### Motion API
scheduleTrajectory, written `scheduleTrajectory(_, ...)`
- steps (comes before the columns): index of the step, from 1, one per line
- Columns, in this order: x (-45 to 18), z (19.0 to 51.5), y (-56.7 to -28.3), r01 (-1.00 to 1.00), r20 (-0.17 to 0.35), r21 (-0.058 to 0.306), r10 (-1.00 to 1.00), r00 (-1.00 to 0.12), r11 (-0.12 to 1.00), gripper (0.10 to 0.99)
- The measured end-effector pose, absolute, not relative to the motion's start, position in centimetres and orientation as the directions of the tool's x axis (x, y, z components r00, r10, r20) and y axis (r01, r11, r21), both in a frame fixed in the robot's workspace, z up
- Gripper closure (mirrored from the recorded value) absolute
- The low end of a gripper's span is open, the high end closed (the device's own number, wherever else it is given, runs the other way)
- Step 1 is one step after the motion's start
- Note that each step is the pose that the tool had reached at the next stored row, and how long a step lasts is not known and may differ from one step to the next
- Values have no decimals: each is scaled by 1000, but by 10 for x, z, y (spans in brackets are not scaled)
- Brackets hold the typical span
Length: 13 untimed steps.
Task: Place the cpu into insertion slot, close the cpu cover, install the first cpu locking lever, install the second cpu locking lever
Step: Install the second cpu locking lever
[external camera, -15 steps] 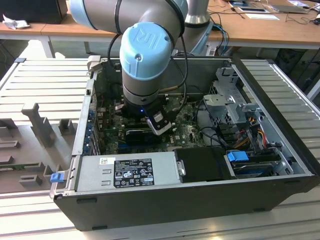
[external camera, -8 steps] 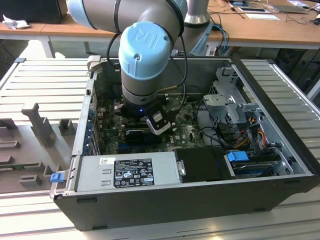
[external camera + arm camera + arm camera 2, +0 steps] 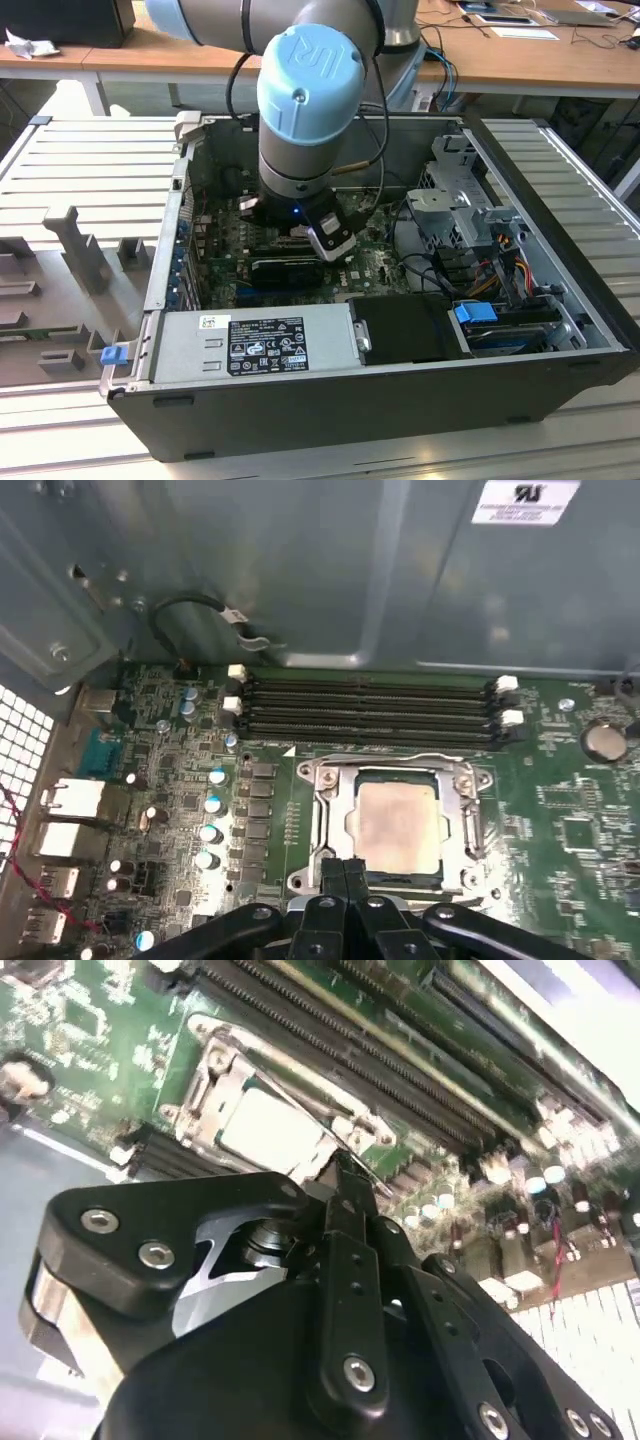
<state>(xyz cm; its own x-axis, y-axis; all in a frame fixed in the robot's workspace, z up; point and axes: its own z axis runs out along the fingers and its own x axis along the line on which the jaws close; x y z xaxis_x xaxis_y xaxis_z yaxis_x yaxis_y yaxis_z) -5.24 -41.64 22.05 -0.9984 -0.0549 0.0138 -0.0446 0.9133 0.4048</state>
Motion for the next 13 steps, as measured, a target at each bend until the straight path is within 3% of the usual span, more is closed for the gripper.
scheduleTrajectory(2, -47, 233, -416, -44, 14, 405, -55, -998, 913, 980)
scheduleTrajectory(13, -30, 233, -428, -43, 16, 406, -55, -998, 913, 980)
